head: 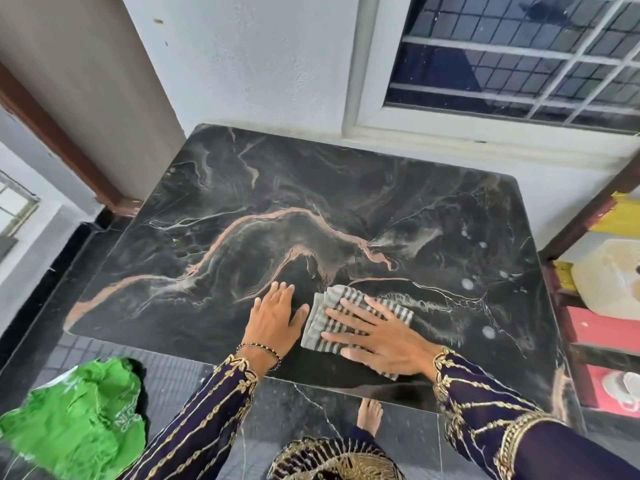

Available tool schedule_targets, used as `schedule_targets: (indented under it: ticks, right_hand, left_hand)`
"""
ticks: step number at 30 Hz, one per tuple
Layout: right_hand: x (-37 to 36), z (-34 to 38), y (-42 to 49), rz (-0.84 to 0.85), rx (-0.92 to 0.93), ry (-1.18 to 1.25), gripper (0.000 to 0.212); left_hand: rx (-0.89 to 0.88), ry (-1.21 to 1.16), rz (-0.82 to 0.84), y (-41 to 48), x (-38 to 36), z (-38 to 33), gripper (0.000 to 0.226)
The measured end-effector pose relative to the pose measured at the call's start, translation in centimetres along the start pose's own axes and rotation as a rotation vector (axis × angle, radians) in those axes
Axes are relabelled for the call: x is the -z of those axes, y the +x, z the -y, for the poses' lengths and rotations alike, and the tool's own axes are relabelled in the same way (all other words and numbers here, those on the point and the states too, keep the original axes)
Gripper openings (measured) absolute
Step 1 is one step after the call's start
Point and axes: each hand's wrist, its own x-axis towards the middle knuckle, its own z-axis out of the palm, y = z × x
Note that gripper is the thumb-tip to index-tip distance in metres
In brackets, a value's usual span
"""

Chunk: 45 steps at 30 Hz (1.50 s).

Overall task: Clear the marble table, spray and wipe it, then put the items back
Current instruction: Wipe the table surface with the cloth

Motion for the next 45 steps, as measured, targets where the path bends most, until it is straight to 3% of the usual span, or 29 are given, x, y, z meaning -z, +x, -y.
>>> schedule_targets:
  ticks: [6, 11, 16, 21, 31, 38, 45]
  right_hand:
    - [3.3, -8.6, 4.6, 0.040, -0.077, -0.030, 0.050]
    - [6.4, -16.0, 8.8, 0.054, -0.101, 0.002, 0.055]
    - [9.3, -23.2, 13.1, 0.038, -0.173, 0.011, 0.055]
    - [10.9, -28.1, 16.2, 0.018, -0.211, 0.022, 0.052]
    - [13.1, -32.9, 19.2, -0.011, -0.233, 0.063, 0.053]
    - [12.2, -36.8, 13.7, -0.011, -0.219, 0.019, 0.061]
    - [10.4, -32.6, 11.7, -0.069, -0.347, 0.049, 0.051]
  left_hand:
    - [-0.077, 0.041, -0.012, 5.6, -0.3, -3.0, 0.068]
    - [-0.068, 0.152, 0.045, 13.1, -0.6, -6.7, 0.104]
    - [-0.001, 0.383, 0.105, 20.7, 1.2, -10.8, 0.135]
    - [0.149, 0.369, 0.301, 25.9, 2.4, -12.9, 0.154]
    - [0.194, 0.502, 0.414, 28.6, 0.8, -12.7, 0.159]
    - [0.180, 0.562, 0.397, 28.6, 0.5, -12.6, 0.161]
    - [0.157, 0.538, 0.362, 27.8, 1.1, -12.9, 0.156]
